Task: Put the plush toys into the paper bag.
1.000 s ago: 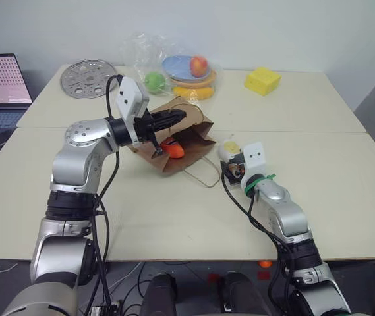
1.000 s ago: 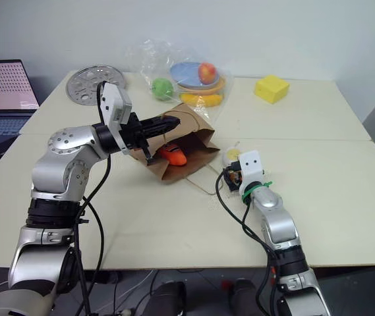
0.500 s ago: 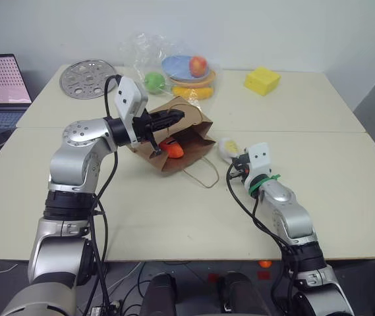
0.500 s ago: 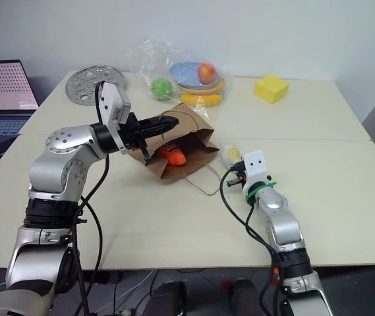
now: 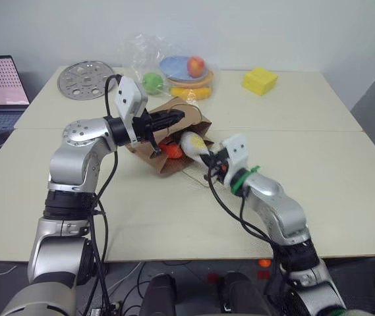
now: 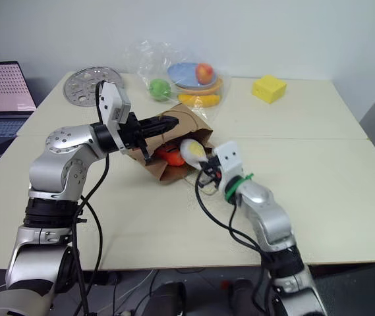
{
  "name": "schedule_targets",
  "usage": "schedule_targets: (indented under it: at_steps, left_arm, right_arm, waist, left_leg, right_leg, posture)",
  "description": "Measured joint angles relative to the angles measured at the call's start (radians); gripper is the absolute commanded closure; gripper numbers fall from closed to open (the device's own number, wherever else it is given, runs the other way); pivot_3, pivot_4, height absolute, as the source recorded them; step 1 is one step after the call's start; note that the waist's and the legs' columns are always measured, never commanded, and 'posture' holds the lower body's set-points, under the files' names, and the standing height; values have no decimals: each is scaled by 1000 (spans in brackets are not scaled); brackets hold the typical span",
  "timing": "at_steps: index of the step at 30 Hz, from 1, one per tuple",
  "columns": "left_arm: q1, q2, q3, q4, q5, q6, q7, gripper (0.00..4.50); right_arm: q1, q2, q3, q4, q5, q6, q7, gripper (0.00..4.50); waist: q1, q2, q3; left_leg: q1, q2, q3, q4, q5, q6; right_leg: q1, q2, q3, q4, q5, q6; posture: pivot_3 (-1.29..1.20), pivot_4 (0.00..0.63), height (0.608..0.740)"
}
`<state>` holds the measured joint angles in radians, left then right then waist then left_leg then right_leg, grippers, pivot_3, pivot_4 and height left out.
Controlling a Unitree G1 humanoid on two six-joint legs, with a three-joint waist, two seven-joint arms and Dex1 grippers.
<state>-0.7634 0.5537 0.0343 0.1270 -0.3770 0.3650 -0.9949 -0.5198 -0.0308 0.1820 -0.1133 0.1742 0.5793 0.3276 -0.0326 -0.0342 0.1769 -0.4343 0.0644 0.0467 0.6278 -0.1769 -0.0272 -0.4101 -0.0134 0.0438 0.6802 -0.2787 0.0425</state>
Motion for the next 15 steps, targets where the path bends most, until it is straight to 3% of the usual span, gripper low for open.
schedule_targets:
  at_steps: [15]
  left_arm:
    - [9, 11, 1, -51, -33, 28, -20, 4500]
  right_arm:
    - [-345, 117, -85, 707, -35, -333, -6, 4465]
  waist:
    - [-1, 0, 0]
  left_leg:
    - [-1, 0, 0, -1, 0, 0]
  right_leg:
    - [0, 0, -1, 0, 0, 0]
  posture:
    - [0, 150, 740]
